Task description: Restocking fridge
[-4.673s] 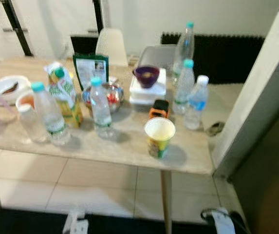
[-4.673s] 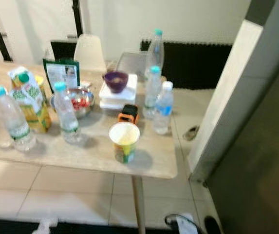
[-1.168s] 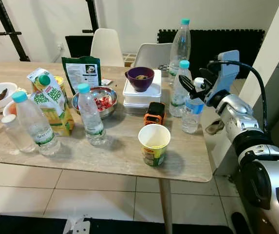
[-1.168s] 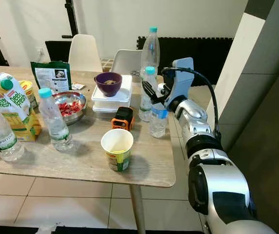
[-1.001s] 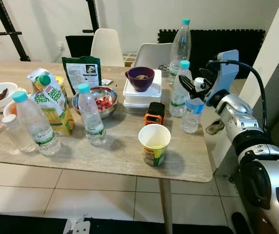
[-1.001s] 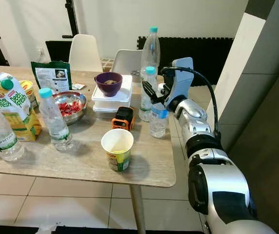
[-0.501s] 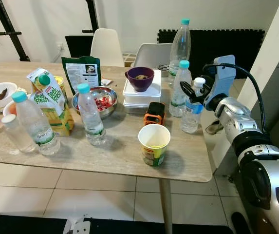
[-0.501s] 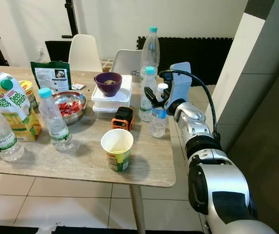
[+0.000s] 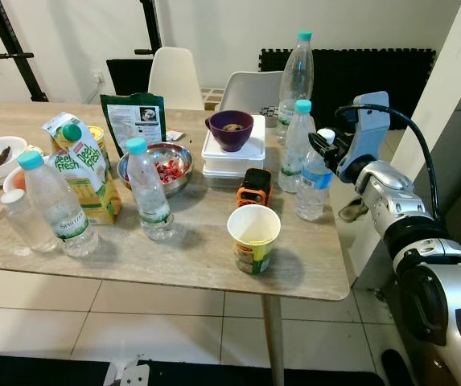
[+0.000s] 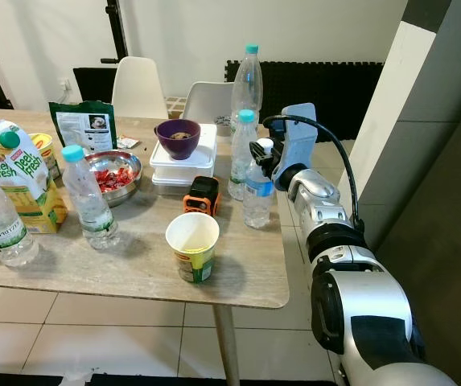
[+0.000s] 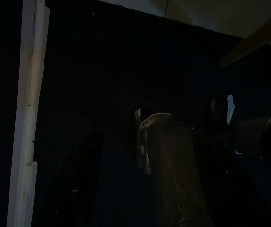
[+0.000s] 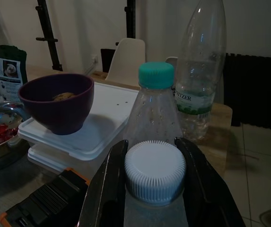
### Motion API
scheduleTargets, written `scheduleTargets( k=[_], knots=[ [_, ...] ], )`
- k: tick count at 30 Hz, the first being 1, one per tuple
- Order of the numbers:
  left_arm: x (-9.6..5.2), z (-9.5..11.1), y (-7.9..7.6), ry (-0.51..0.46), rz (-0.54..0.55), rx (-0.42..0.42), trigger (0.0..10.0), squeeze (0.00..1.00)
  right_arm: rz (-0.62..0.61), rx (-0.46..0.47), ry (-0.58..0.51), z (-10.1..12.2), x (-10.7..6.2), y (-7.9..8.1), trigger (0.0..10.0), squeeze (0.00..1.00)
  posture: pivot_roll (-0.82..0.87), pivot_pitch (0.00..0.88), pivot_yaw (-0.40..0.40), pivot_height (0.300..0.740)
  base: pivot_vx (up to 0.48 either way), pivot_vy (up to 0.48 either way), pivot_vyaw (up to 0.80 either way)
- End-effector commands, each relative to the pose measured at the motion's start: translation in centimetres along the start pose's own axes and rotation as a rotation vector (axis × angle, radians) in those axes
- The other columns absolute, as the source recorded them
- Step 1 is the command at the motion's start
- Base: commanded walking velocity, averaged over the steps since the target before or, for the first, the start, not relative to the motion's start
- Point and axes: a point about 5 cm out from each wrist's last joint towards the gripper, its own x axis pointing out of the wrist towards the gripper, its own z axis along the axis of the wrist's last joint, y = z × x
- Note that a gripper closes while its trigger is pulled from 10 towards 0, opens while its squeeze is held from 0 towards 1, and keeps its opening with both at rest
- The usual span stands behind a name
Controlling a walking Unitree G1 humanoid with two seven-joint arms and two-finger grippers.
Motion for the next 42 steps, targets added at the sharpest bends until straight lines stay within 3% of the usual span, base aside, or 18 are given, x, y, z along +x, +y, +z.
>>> scheduleTargets(
  k=[1, 6, 8, 9, 13, 18, 22, 24, 25, 26, 27, 30, 32, 33, 36, 39, 40, 42],
  knots=[
    [0.0, -0.5, -0.4, 0.018, -0.009, 0.009, 10.0, 0.0, -0.004, -0.017, 0.041, -0.6, -0.1, -0.1, 0.0, 0.0, 0.03, 0.0, -0.004, 0.74, 0.0, 0.0, 0.0],
    [0.0, -0.5, -0.4, 0.017, -0.008, 0.007, 10.0, 0.0, -0.027, -0.012, 0.024, -0.3, -0.4, -0.8, 0.0, 0.0, 0.03, 0.0, -0.004, 0.74, 0.0, 0.0, 0.0],
    [0.0, -0.6, -0.4, 0.018, -0.008, 0.004, 10.0, 0.0, -0.122, -0.045, -0.007, 0.5, -1.1, -2.9, 0.0, 0.0, 0.04, 0.0, -0.006, 0.74, 0.0, 0.0, 0.0],
    [0.0, -0.6, -0.4, 0.018, -0.008, 0.004, 10.0, 0.0, -0.122, -0.045, -0.007, 0.5, -1.1, -2.9, 0.0, 0.0, 0.04, 0.0, -0.006, 0.74, 0.0, 0.0, 0.0],
    [0.0, -0.6, -0.4, 0.02, -0.008, 0.004, 10.0, 0.0, -0.345, -0.148, -0.038, 2.0, -3.4, -7.4, 0.0, 0.0, 0.03, 0.0, -0.004, 0.74, 0.0, 0.0, 0.0],
    [0.0, -0.6, -0.4, 0.02, -0.008, 0.005, 10.0, 0.0, -0.439, -0.194, -0.028, 2.3, -4.7, -9.3, 0.0, 0.0, 0.03, 0.0, -0.003, 0.74, 0.0, 0.0, 0.0],
    [0.0, -0.6, -0.4, 0.019, -0.008, 0.004, 10.0, 0.0, -0.518, -0.229, 0.061, 0.8, -6.3, -10.9, 0.0, 0.0, 0.03, 0.0, -0.005, 0.74, 0.0, 0.0, 0.0],
    [0.0, -0.6, -0.4, 0.019, -0.008, 0.003, 10.0, 0.0, -0.564, -0.229, 0.216, -2.5, -8.2, -11.8, 0.0, 0.0, 0.03, 0.0, -0.005, 0.74, 0.0, 0.0, 0.0],
    [0.0, -0.6, -0.4, 0.019, -0.008, 0.003, 10.0, 0.0, -0.564, -0.229, 0.216, -2.5, -8.2, -11.8, 0.0, 0.0, 0.03, 0.0, -0.005, 0.74, 0.0, 0.0, 0.0],
    [0.0, -0.6, -0.5, 0.02, -0.008, 0.002, 10.0, 0.0, -0.572, -0.22, 0.367, -6.1, -9.8, -11.8, 10.0, 0.0, 0.03, 0.0, -0.005, 0.74, 0.0, 0.0, 0.0],
    [0.0, -0.6, -0.5, 0.02, -0.008, 0.002, 10.0, 0.0, -0.572, -0.22, 0.367, -6.1, -9.8, -11.8, 10.0, 0.0, 0.03, 0.0, -0.005, 0.74, 0.0, 0.0, 0.0],
    [0.0, -0.5, -0.4, 0.02, -0.007, 0.001, 10.0, 0.0, -0.595, -0.172, 0.46, -9.0, -11.5, -11.4, 10.0, 0.0, 0.03, 0.0, -0.006, 0.74, 0.0, 0.0, 0.0],
    [0.0, -0.6, -0.4, 0.021, -0.005, 0.0, 10.0, 0.0, -0.631, -0.13, 0.571, -12.8, -14.0, -10.8, 10.0, 0.0, 0.03, 0.0, -0.006, 0.74, 0.0, 0.0, 0.0],
    [0.0, -0.6, -0.4, 0.021, -0.005, 0.0, 10.0, 0.0, -0.631, -0.13, 0.571, -12.8, -14.0, -10.8, 10.0, 0.0, 0.03, 0.0, -0.006, 0.74, 0.0, 0.0, 0.0],
    [0.0, -0.6, -0.4, 0.022, -0.003, 0.002, 10.0, 0.0, -0.674, -0.082, 0.757, -18.0, -18.5, -9.2, 10.0, 0.0, 0.03, 0.0, -0.008, 0.74, 0.0, 0.0, 0.0],
    [0.0, -0.6, -0.4, 0.022, -0.002, 0.003, 10.0, 0.0, -0.692, -0.041, 0.8, -19.3, -19.9, -8.6, 10.0, 0.0, 0.03, 0.0, -0.008, 0.74, 0.0, 0.0, 0.0],
    [0.0, -0.5, -0.3, 0.023, 0.003, 0.007, 10.0, 0.0, -0.739, 0.066, 0.88, -22.0, -22.8, -7.0, 10.0, 0.0, 0.03, 0.0, -0.004, 0.74, 0.0, 0.0, 0.0],
    [0.0, -0.5, -0.3, 0.023, 0.005, 0.009, 10.0, 0.0, -0.754, 0.099, 0.905, -22.8, -23.7, -6.5, 10.0, 0.0, 0.03, 0.0, -0.004, 0.74, 0.0, 0.0, 0.0]
  ],
)
